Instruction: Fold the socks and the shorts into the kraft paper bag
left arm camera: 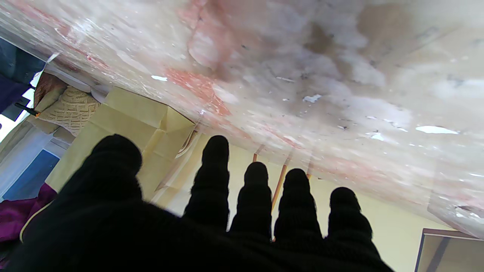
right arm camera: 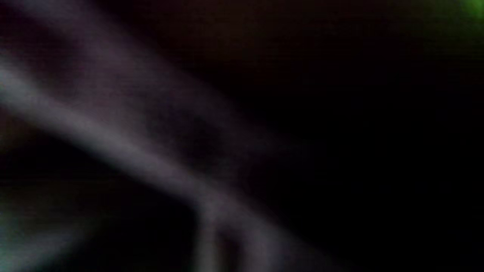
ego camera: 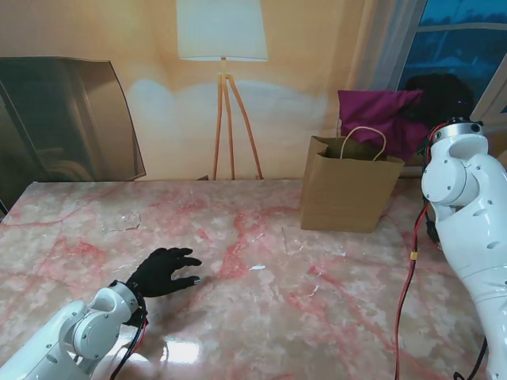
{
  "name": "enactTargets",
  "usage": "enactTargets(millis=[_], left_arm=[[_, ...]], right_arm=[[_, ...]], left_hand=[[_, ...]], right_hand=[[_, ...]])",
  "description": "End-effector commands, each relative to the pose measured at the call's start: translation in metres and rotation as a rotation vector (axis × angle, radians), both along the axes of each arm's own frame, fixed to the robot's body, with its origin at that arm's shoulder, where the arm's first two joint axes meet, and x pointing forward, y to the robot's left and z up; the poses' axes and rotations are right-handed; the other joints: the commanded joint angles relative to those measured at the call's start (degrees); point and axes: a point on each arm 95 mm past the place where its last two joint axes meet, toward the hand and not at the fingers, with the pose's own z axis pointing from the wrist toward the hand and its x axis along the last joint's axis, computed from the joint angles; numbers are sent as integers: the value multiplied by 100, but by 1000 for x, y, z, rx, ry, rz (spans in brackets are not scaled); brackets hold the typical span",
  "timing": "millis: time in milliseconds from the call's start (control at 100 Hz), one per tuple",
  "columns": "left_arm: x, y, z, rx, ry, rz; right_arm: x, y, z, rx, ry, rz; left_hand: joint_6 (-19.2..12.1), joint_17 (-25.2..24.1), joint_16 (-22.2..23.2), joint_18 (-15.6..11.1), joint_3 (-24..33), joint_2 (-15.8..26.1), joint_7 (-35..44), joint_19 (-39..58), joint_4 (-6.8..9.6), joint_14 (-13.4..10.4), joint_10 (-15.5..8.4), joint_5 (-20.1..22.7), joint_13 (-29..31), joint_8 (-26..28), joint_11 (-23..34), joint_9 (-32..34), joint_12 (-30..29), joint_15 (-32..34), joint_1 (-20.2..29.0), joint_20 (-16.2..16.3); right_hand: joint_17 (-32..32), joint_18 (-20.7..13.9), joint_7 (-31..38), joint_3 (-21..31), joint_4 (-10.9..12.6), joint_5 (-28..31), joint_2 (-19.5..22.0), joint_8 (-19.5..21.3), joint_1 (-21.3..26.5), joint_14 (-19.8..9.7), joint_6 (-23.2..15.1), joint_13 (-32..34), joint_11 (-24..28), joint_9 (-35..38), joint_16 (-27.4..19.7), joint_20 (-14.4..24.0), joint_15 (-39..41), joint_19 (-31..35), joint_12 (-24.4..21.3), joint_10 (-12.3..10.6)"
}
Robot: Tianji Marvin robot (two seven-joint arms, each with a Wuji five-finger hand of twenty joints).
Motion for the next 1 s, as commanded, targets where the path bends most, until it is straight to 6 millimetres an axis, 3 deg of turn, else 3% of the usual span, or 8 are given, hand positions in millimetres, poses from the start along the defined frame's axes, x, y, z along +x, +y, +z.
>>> enactTargets(millis=[0, 120, 360, 430, 590, 990], left_arm=[[-1, 0, -2, -3, 6, -3], [-2, 1, -2, -3, 7, -2], [-5, 5, -3, -3, 10, 8], [-5, 6, -4, -4, 12, 10], [-6, 7, -4, -4, 12, 14], [-7, 6, -5, -3, 17, 13]], right_arm=[[1, 6, 1, -10, -2, 16], [1, 13, 2, -44, 13, 54], [-6, 16, 12, -93, 58, 112], [-8, 14, 13, -80, 53, 118], [-13, 9, 17, -44, 20, 129], [-21, -1, 18, -54, 66, 137]], left_hand=[[27, -64, -43, -9, -178, 181, -13, -71, 360, -155, 73, 143, -122, 7, 14, 84, -40, -46, -48, 141], [28, -68, -44, -9, -189, 195, -21, -91, 364, -154, 73, 126, -133, 5, 14, 86, -40, -50, -43, 144], [27, -74, -47, 5, -220, 239, -28, -130, 370, -146, 80, 125, -145, 5, 4, 70, -44, -54, -27, 153], [36, -72, -46, 11, -227, 242, -30, -139, 374, -143, 94, 129, -143, 5, 5, 74, -44, -54, -12, 160], [34, -72, -48, 15, -257, 257, -36, -155, 379, -142, 87, 131, -147, 6, 0, 72, -45, -59, -2, 179], [33, -78, -50, 25, -293, 271, -55, -184, 392, -152, 79, 110, -152, 4, -6, 60, -47, -64, 33, 222]], right_hand=[[-60, -558, 492, 34, 52, 108, 198, -31, 103, 60, -264, 149, 260, -76, 360, 310, 243, 404, 173, -154], [-349, -568, 489, 77, 74, 102, 212, 17, 137, 23, -370, -98, 349, -340, 642, 526, 248, 405, 461, -255], [-916, -552, 415, 450, 252, 7, 919, 265, 70, -61, -487, -511, 25, -431, 1082, 1092, 115, 388, 700, -378], [-1071, -574, 309, 447, 270, -50, 1067, 566, 96, -70, -513, -683, -16, -518, 1235, 1257, 149, 329, 903, -392], [-1210, -589, 181, 397, 272, -95, 1266, 989, 171, -112, -552, -880, 24, -665, 1303, 1353, 131, 322, 1085, -435], [-1403, -541, 73, 357, 270, -146, 1420, 1204, 204, -7, -485, -1084, 142, -798, 1544, 1455, 435, 353, 1331, -345]])
